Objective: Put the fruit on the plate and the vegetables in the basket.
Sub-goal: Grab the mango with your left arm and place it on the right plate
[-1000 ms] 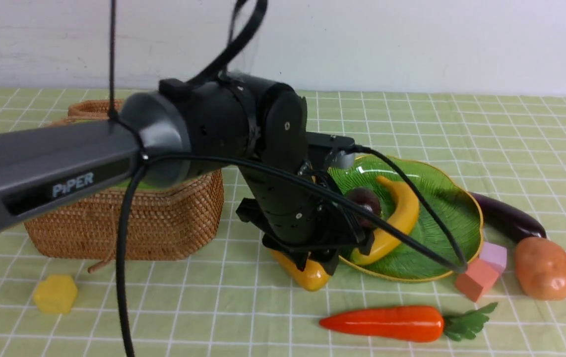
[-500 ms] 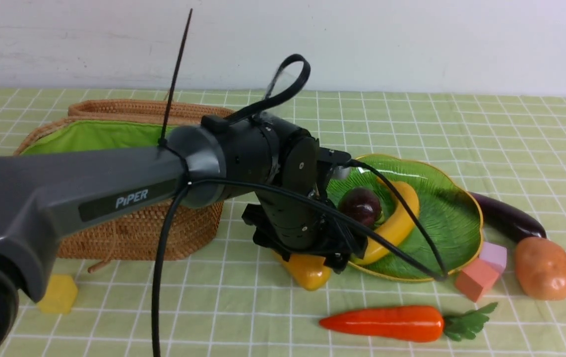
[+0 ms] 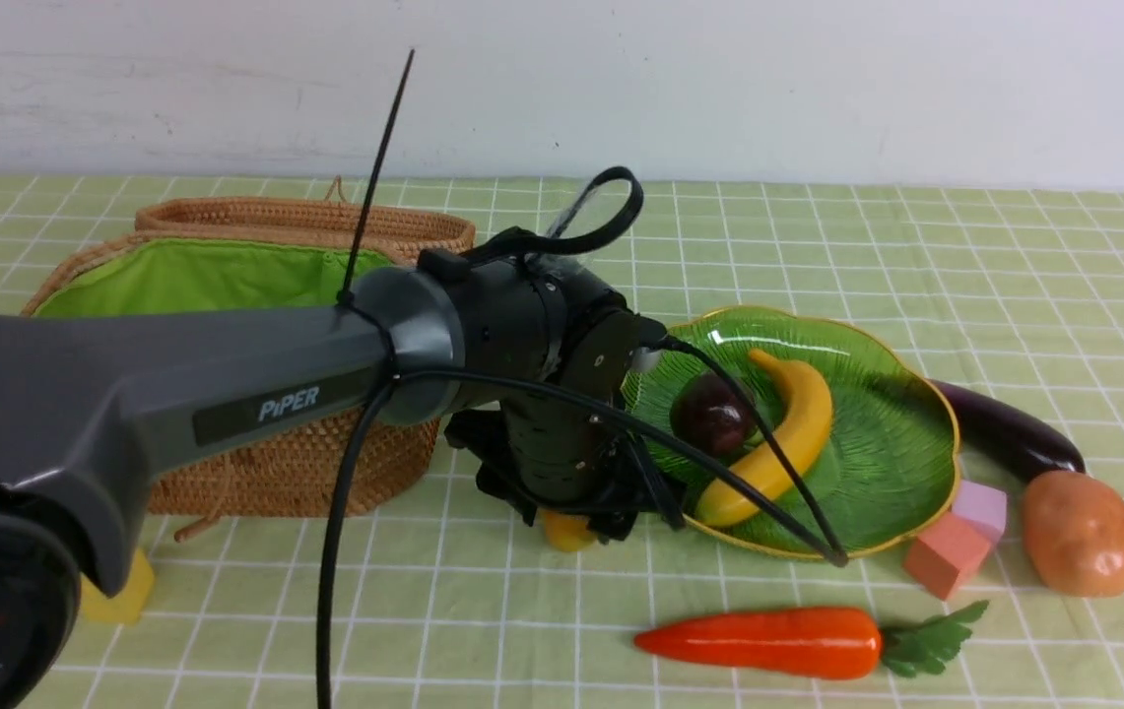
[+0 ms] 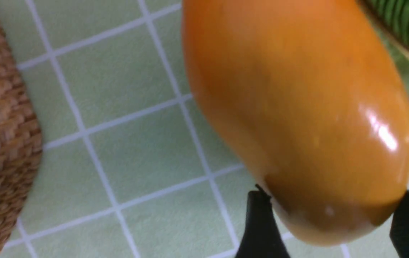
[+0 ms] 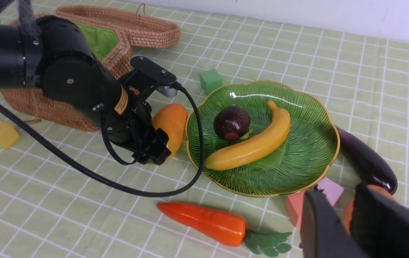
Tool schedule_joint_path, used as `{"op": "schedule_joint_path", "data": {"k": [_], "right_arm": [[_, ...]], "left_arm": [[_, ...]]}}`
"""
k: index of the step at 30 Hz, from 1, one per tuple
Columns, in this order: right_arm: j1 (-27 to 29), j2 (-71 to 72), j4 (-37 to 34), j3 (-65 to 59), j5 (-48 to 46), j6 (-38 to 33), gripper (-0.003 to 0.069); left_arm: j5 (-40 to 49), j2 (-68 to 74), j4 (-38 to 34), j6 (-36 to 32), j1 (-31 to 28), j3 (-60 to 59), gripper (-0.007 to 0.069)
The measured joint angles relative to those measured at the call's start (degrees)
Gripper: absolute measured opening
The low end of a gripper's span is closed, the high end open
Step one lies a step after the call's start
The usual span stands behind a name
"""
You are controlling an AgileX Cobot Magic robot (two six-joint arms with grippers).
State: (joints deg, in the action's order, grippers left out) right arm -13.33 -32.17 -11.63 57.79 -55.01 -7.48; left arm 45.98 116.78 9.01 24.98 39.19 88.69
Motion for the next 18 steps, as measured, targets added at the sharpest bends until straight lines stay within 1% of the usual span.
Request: {"op": "schedule_joint_path", "data": {"k": [6, 11, 14, 18], "right_arm": [[0.00, 0.00, -0.12, 0.00, -0.07, -0.04, 0.0152], [0.00, 0.00, -0.27, 0.00, -0.11, -0.04, 0.0152], [0.00, 0.00, -0.27, 0.00, 0.13, -0.04, 0.0152], [0.00, 0.00, -0.27, 0.00, 0.13, -0.04, 0.0152]], "left_arm": [[4.12, -1.86, -0.04, 0.16, 0.00, -0.10, 0.0448], [2.98, -5.33, -0.04, -0.33, 0.00, -0.10, 0.0448], [0.27, -6.21, -0.11, -1.94, 0.00, -0.04, 0.0466], [-0.30, -5.15, -1.18, -2.31, 0.00, -0.04, 0.0524]]}}
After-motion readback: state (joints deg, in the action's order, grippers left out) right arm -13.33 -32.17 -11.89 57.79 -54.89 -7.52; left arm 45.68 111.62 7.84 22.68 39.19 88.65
